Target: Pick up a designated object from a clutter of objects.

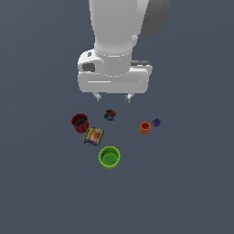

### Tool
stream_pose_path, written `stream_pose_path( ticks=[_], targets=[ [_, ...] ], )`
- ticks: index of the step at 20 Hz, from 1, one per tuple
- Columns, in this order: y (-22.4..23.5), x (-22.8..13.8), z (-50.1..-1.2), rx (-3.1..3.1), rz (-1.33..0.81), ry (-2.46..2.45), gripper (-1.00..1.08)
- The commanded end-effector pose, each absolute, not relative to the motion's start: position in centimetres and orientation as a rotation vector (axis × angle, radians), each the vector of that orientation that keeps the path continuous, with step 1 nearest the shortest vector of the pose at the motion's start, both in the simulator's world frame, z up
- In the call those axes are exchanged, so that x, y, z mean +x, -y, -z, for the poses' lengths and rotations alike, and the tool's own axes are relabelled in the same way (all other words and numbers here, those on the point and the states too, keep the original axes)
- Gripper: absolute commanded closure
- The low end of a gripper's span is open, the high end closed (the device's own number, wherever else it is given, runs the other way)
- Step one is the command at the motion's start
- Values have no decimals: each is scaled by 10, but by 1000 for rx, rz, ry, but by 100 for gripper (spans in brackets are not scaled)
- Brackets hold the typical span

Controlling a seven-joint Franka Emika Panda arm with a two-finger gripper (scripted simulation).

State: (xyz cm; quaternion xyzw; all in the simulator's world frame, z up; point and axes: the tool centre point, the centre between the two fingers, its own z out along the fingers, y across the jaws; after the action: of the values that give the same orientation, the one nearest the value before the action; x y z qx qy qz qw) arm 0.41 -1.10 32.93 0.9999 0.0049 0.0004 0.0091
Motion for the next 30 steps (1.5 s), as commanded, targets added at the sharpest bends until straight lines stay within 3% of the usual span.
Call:
stream_pose_path(
  ticks=[1,17,30],
  targets=[
    [11,4,-329,3123,-1,-15,-20],
    [25,3,-302,3141,33,-21,-20],
    [134,-24,-201,3237,1,269,-20]
  ],
)
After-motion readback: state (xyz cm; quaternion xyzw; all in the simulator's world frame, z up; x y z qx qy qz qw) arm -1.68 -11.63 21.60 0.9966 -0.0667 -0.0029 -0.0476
